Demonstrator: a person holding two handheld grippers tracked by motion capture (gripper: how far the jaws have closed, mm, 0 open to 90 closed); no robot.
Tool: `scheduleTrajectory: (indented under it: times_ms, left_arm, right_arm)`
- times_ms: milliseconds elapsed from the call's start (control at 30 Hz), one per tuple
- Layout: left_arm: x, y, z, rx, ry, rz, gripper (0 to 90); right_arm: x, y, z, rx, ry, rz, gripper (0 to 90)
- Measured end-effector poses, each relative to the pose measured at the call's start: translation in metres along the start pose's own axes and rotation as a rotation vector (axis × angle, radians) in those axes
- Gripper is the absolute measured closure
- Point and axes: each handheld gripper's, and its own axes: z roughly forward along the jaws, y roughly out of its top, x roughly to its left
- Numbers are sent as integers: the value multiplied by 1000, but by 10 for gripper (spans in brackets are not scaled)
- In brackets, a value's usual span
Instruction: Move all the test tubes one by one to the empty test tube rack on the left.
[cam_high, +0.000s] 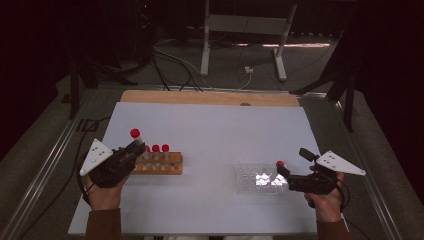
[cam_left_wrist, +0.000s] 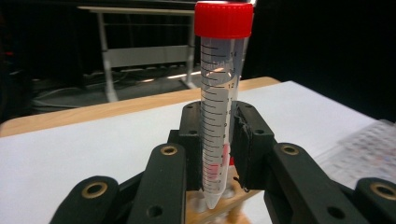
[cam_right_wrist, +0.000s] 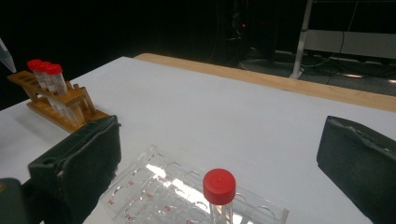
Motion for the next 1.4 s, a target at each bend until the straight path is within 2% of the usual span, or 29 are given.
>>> scheduleTrajectory:
  times_ms: [233,300,533,833,1400]
  left_arm:
    - [13,-10,3,-5,62,4,761]
    - [15,-13,4,2,83,16,761]
    - [27,-24,9,18,115,4,761]
    - [32,-35,17,49,125,1,761]
    - [32,-51,24,111,132,0,759]
  right_arm:
    - [-2,-1,0,-2,-2,5,0]
    - [-2,-1,0,-3,-3,4,0]
    - [-3,-2,0,-6,-8,6,0]
    - [-2,-2,1,-4,-5,3,0]
    - [-3,-3,0,-9,-1,6,0]
